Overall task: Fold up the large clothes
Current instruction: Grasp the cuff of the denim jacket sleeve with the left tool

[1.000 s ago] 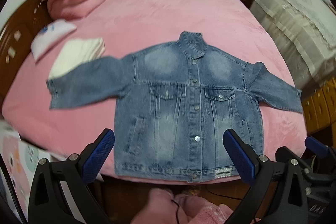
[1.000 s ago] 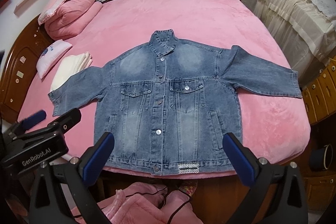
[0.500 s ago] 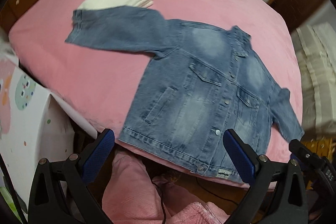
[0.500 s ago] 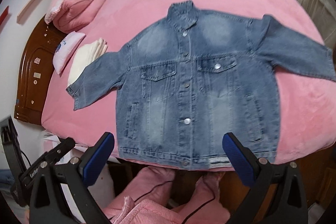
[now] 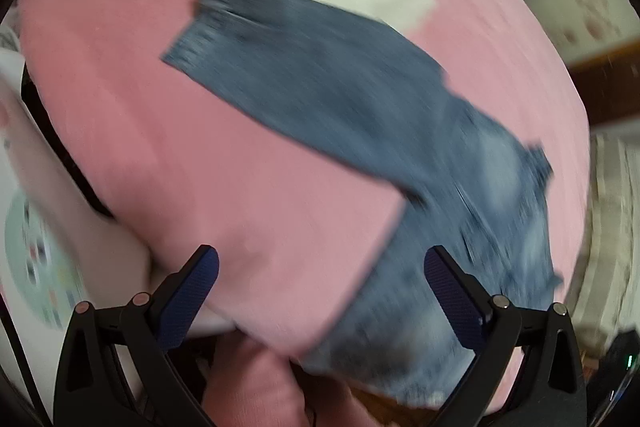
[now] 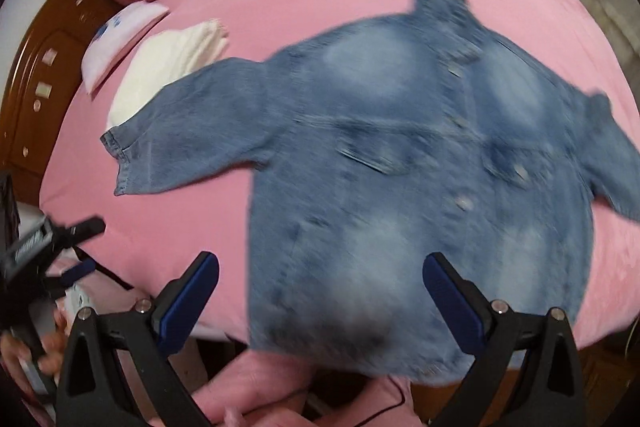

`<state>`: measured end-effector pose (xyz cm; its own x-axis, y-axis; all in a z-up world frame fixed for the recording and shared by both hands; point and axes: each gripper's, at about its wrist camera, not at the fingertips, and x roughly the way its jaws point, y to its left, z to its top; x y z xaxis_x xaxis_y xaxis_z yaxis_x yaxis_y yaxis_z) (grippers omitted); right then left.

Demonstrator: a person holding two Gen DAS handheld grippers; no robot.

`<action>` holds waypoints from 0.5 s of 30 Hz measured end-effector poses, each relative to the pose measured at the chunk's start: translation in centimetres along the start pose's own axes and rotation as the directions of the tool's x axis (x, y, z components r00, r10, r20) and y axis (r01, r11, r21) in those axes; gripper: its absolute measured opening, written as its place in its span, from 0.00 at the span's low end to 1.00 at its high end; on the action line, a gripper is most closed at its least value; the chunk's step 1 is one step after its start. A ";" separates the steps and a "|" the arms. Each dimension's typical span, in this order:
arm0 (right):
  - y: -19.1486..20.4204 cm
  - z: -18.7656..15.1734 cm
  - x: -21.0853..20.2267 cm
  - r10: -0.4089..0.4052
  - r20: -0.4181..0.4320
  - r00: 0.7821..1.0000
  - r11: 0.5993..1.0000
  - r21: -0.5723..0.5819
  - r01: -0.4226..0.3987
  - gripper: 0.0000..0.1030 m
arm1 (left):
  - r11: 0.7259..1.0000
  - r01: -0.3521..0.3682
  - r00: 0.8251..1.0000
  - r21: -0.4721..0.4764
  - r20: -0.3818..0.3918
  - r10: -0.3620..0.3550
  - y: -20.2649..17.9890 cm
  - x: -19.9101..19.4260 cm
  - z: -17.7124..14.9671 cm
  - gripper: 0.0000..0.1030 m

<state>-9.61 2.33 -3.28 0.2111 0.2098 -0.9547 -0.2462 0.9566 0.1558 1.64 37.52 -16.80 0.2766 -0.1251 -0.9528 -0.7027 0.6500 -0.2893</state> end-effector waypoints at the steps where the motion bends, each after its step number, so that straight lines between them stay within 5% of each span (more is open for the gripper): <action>1: 1.8 0.8 1.1 0.008 0.006 1.000 1.000 -0.016 -0.008 0.99 | 0.999 -0.006 1.000 -0.047 0.005 0.006 1.8 0.9 1.9 0.97; 9: 13.2 3.9 7.4 0.101 0.035 0.994 0.983 -0.159 -0.095 0.99 | 0.951 0.011 0.996 -0.310 0.083 0.016 13.2 6.9 11.1 0.93; 15: 18.1 3.9 11.4 0.110 0.032 0.993 0.968 -0.231 -0.100 0.99 | 0.923 0.086 0.990 -0.374 0.139 -0.036 17.9 11.3 13.9 0.69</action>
<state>-7.94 22.78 -10.36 0.2132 0.3206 -0.9229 -0.4777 0.8582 0.1878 1.28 58.11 -31.49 0.3901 -0.0425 -0.9198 -0.8703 0.3091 -0.3834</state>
